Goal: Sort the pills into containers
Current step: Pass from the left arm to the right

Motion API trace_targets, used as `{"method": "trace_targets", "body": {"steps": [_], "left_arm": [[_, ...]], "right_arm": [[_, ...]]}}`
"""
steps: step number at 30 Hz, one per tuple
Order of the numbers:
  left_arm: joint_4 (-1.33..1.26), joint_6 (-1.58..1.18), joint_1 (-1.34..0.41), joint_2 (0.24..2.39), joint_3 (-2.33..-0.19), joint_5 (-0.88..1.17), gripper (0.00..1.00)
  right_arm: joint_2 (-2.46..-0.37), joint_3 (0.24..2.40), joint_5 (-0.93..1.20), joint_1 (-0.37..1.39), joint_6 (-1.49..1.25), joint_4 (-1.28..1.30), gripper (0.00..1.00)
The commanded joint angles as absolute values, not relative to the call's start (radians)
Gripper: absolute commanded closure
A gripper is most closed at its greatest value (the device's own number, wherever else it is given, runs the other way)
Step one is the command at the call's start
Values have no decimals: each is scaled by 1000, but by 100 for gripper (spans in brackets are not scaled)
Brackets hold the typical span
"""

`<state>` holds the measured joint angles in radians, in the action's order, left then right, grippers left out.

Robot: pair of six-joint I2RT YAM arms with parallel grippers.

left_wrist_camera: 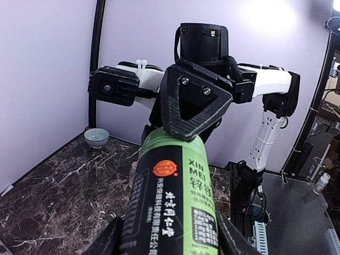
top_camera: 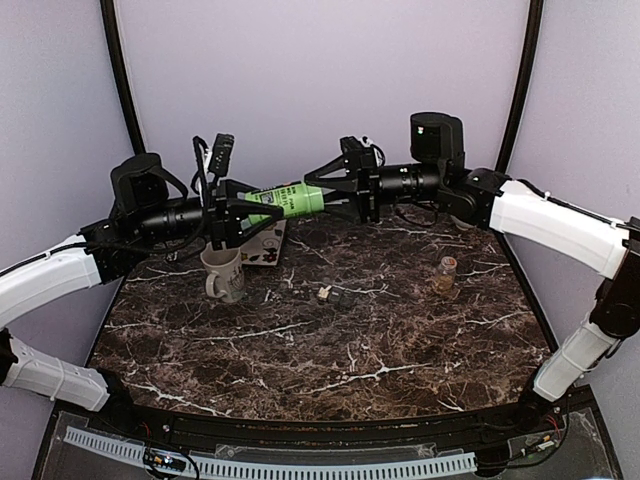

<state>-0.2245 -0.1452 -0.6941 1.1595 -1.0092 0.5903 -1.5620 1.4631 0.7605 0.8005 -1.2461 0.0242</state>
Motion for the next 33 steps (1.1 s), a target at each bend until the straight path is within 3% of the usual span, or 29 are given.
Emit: {"method": "trace_targets", "body": {"steps": [1, 10, 33], "left_arm": [[-196, -134, -688, 1155, -1047, 509, 43], [-191, -171, -687, 1148, -1045, 433, 27], [-234, -254, -684, 1064, -967, 322, 23]], "right_arm": [[-1565, 1513, 726, 807, -1198, 93, 92], [-1553, 1545, 685, 807, -1106, 215, 93], [-1532, 1490, 427, 623, -749, 586, 96]]}}
